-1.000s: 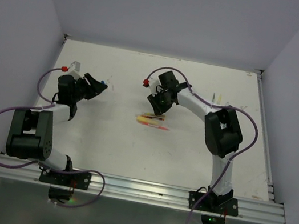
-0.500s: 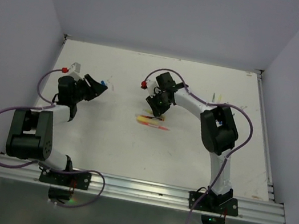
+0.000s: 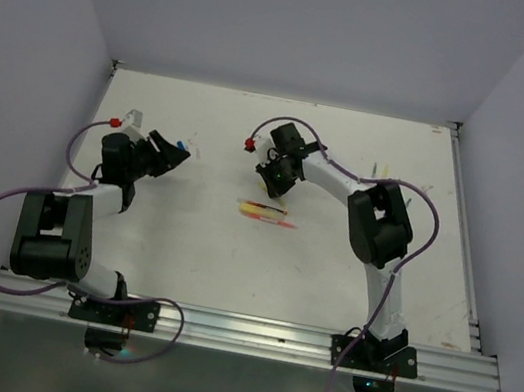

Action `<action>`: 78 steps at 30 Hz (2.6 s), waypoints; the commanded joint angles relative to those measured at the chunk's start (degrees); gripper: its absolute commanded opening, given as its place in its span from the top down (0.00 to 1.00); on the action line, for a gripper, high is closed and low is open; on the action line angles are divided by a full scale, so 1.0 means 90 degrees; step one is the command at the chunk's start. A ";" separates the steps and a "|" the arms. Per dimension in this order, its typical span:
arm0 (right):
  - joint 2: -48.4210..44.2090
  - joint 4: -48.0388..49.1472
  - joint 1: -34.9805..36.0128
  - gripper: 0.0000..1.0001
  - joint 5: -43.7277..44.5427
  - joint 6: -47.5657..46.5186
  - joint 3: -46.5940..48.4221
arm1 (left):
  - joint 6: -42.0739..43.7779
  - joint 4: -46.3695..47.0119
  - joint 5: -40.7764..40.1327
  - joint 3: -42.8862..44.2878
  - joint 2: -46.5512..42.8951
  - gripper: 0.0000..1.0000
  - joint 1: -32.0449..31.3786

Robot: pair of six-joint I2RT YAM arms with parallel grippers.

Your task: Open the pen caps

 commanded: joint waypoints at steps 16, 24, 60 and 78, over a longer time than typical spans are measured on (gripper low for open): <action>-0.2924 0.1772 0.0429 1.00 0.0774 0.2709 -0.2099 | -0.0690 -0.0404 0.0340 -0.0198 -0.1111 0.47 -0.0881; -0.4411 0.2855 0.0995 1.00 -0.0212 0.3796 -0.3918 | -0.1012 -0.0999 -0.0424 -0.0403 -0.2389 0.46 -0.1732; -0.5291 0.3531 0.1416 1.00 -0.0613 0.4441 -0.4798 | -0.1833 -0.0298 -0.1557 -0.0569 -0.2420 0.47 -0.4028; -0.5125 0.3814 0.1523 1.00 -0.0593 0.4588 -0.4798 | -0.1833 -0.0112 -0.1391 -0.0549 -0.2167 0.66 -0.4067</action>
